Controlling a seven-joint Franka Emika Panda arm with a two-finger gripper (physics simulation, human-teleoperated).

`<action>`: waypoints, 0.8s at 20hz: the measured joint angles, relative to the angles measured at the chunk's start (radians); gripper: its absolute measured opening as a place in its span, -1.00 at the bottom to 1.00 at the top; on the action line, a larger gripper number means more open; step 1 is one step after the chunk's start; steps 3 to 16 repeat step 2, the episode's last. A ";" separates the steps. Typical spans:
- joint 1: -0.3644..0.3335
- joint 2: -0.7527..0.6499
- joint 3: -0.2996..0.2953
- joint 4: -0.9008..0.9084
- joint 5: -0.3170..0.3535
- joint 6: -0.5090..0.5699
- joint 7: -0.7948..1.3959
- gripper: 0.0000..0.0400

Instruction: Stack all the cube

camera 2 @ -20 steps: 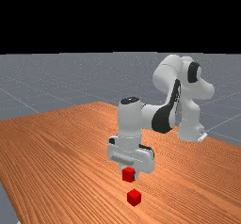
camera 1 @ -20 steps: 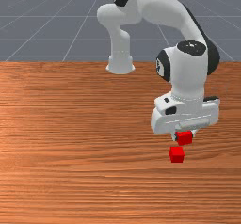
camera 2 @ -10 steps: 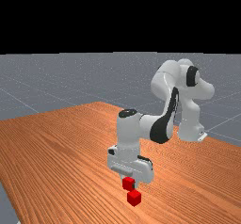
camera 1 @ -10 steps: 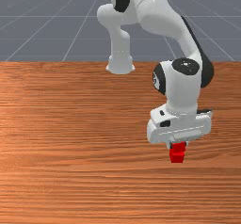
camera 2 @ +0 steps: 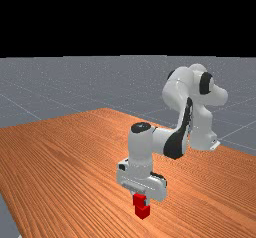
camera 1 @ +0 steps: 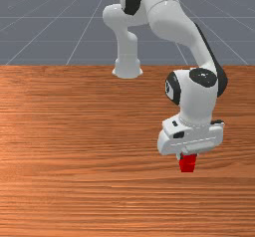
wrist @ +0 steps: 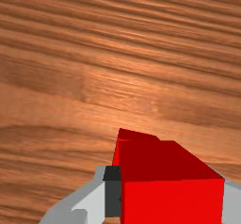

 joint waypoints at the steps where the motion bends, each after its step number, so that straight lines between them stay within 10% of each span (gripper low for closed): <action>1: 0.001 0.002 -0.001 -0.001 0.001 -0.001 0.005 -0.03; 16: 0.002 0.001 -0.003 -0.001 0.001 -0.002 0.010 -0.03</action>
